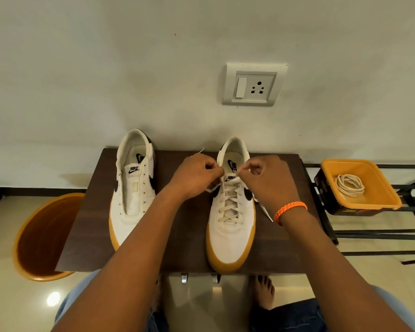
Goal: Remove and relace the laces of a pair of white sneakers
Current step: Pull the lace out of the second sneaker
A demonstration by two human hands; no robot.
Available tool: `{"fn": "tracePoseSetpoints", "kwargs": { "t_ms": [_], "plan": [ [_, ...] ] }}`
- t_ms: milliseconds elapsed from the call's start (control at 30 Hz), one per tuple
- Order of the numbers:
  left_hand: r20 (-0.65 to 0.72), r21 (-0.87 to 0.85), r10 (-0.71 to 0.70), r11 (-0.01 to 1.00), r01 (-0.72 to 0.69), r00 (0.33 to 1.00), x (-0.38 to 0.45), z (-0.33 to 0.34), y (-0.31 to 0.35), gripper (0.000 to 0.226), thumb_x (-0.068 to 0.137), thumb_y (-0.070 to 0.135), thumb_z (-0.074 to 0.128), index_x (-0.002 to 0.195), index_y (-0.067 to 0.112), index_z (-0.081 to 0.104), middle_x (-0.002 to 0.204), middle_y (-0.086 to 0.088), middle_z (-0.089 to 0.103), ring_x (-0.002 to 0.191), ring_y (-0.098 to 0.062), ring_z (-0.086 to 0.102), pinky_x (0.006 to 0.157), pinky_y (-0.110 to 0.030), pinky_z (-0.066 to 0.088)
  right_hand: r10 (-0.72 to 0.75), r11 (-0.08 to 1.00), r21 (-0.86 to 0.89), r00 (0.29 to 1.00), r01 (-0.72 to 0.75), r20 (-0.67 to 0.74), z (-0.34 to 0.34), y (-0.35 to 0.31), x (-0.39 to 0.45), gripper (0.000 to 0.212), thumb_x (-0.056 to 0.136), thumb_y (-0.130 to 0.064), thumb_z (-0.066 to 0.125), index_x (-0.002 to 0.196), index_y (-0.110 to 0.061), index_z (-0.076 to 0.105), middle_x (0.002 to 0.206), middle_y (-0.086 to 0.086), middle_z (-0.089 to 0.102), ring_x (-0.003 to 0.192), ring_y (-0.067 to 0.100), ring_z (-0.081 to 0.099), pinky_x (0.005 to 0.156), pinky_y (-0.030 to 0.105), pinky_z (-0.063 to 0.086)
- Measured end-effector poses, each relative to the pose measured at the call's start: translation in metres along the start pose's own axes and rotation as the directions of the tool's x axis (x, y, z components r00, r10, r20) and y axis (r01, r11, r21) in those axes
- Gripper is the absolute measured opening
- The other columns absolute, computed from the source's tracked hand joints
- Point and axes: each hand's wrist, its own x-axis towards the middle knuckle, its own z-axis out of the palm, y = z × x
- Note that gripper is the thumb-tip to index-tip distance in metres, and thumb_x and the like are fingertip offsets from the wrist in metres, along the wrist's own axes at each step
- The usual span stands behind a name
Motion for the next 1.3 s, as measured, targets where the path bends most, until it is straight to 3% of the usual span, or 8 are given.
{"fn": "tracePoseSetpoints", "kwargs": {
  "t_ms": [100,200,367,467,633,800,1067,1300],
  "plan": [
    [0.007,-0.012,0.007,1.000,-0.007,1.000,-0.001,0.000,0.000,0.023,0.099,0.026,0.069,0.085,0.011,0.078,0.080,0.001,0.078,0.076,-0.016,0.076,0.085,-0.049,0.064,-0.072,0.983,-0.160,0.994,0.085,0.083,0.013,-0.003,-0.002,0.029,0.084,-0.047,0.059,0.102,-0.033,0.078,0.078,-0.006,0.064,0.072,0.015,0.057,0.067,0.030,0.052],
    [0.015,-0.022,0.012,1.000,-0.011,1.000,0.000,0.000,-0.002,0.025,0.100,0.027,0.069,0.083,0.012,0.077,0.079,0.001,0.077,0.075,-0.015,0.076,0.084,-0.048,0.064,-0.128,0.945,-0.282,0.981,0.165,0.142,0.022,-0.006,-0.007,0.022,0.097,-0.039,0.061,0.105,-0.031,0.080,0.097,0.000,0.075,0.079,0.016,0.064,0.072,0.031,0.058],
    [0.000,0.058,0.008,0.998,-0.008,1.000,0.002,-0.001,-0.005,0.027,0.097,0.036,0.069,0.076,0.019,0.074,0.075,0.007,0.076,0.075,-0.018,0.075,0.081,-0.053,0.063,-0.049,0.987,-0.147,0.995,0.061,0.085,0.006,-0.006,-0.001,0.025,0.079,-0.046,0.065,0.069,-0.026,0.075,0.065,-0.005,0.069,0.062,0.014,0.064,0.061,0.034,0.057],
    [-0.003,0.078,0.006,0.997,-0.006,1.000,0.002,0.000,-0.004,0.026,0.098,0.036,0.069,0.079,0.020,0.075,0.075,0.010,0.075,0.071,-0.009,0.071,0.078,-0.044,0.062,0.005,0.999,-0.037,0.999,-0.007,-0.041,-0.008,-0.002,0.002,0.023,0.079,-0.032,0.073,0.059,-0.022,0.068,0.049,-0.004,0.062,0.046,0.008,0.056,0.053,0.028,0.047],
    [-0.002,0.043,0.028,0.999,-0.028,1.000,0.001,0.000,-0.003,0.025,0.099,0.031,0.070,0.080,0.016,0.076,0.075,0.008,0.076,0.069,-0.007,0.072,0.075,-0.035,0.060,-0.130,0.990,-0.064,0.991,0.127,-0.039,0.002,-0.006,-0.002,0.017,0.084,-0.038,0.063,0.089,-0.031,0.077,0.057,-0.014,0.052,0.060,0.012,0.053,0.060,0.030,0.048],
    [0.020,0.027,0.046,0.999,-0.047,0.999,0.002,-0.001,-0.005,0.025,0.101,0.031,0.068,0.083,0.016,0.077,0.079,0.005,0.076,0.073,-0.010,0.073,0.080,-0.038,0.063,-0.133,0.945,-0.288,0.986,0.155,0.096,0.022,-0.008,-0.007,0.020,0.096,-0.041,0.062,0.103,-0.031,0.078,0.097,0.002,0.075,0.083,0.021,0.067,0.075,0.037,0.060],
    [0.029,0.050,0.029,0.998,-0.030,0.999,0.002,-0.001,-0.003,0.027,0.101,0.035,0.068,0.079,0.022,0.075,0.072,0.013,0.070,0.055,0.007,0.060,0.062,-0.024,0.043,-0.043,0.976,-0.212,0.999,0.040,-0.011,-0.006,0.000,0.006,0.017,0.085,-0.032,0.069,0.069,-0.026,0.068,0.059,-0.008,0.061,0.063,0.016,0.062,0.063,0.036,0.056],
    [0.027,0.030,0.042,0.999,-0.043,0.999,0.002,-0.001,-0.004,0.028,0.101,0.034,0.068,0.079,0.020,0.075,0.066,0.014,0.069,0.058,0.006,0.061,0.063,-0.022,0.043,-0.150,0.966,-0.210,0.988,0.151,0.018,0.012,-0.003,0.001,0.016,0.093,-0.031,0.063,0.101,-0.031,0.077,0.067,-0.011,0.053,0.068,0.015,0.050,0.066,0.033,0.052]
  ]
}}
